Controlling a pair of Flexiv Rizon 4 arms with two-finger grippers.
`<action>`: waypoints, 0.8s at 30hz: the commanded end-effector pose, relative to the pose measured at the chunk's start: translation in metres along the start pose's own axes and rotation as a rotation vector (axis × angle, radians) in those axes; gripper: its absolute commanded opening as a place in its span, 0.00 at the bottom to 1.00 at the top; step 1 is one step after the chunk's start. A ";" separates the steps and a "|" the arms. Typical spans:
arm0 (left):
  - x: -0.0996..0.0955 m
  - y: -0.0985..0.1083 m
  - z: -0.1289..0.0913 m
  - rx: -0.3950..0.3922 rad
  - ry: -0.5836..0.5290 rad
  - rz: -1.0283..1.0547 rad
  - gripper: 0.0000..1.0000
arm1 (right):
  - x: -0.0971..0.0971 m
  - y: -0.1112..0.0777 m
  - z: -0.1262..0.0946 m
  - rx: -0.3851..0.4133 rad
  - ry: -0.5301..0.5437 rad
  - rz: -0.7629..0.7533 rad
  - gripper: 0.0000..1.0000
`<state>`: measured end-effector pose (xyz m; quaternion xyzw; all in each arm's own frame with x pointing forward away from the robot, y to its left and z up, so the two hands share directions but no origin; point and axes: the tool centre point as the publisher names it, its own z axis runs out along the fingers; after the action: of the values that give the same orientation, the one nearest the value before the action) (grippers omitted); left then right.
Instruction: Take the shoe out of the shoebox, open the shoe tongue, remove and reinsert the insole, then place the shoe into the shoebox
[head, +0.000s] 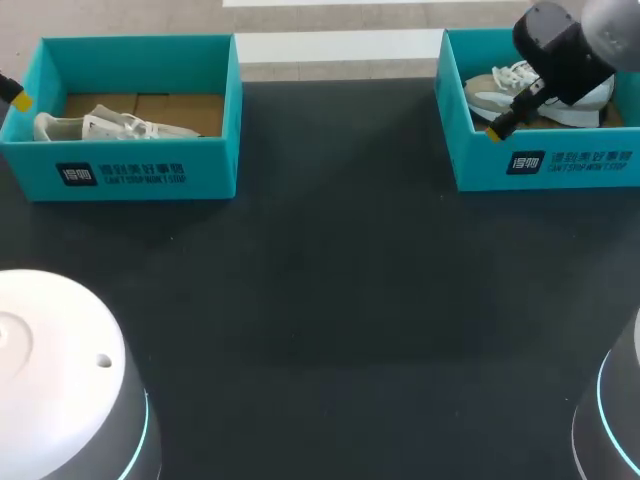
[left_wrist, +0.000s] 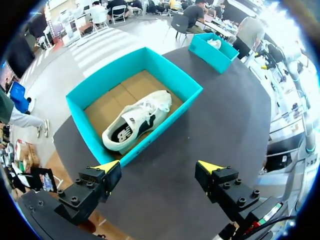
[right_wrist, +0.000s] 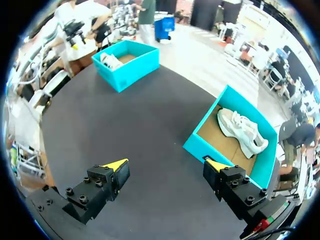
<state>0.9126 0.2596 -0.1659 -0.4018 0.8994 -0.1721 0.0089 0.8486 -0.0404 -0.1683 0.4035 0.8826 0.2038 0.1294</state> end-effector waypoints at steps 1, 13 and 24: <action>0.000 0.001 0.000 -0.001 -0.001 0.001 1.00 | 0.005 -0.005 -0.001 -0.008 -0.023 0.007 1.00; 0.000 0.001 0.000 -0.001 -0.001 0.001 1.00 | -0.137 0.040 0.024 -0.005 -0.356 0.475 1.00; 0.000 0.001 0.000 -0.001 -0.001 0.001 1.00 | -0.254 0.044 0.056 0.109 -0.463 0.678 1.00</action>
<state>0.9128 0.2596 -0.1662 -0.4018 0.8994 -0.1721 0.0089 1.0207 -0.1940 -0.1718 0.6565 0.6975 0.1467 0.2467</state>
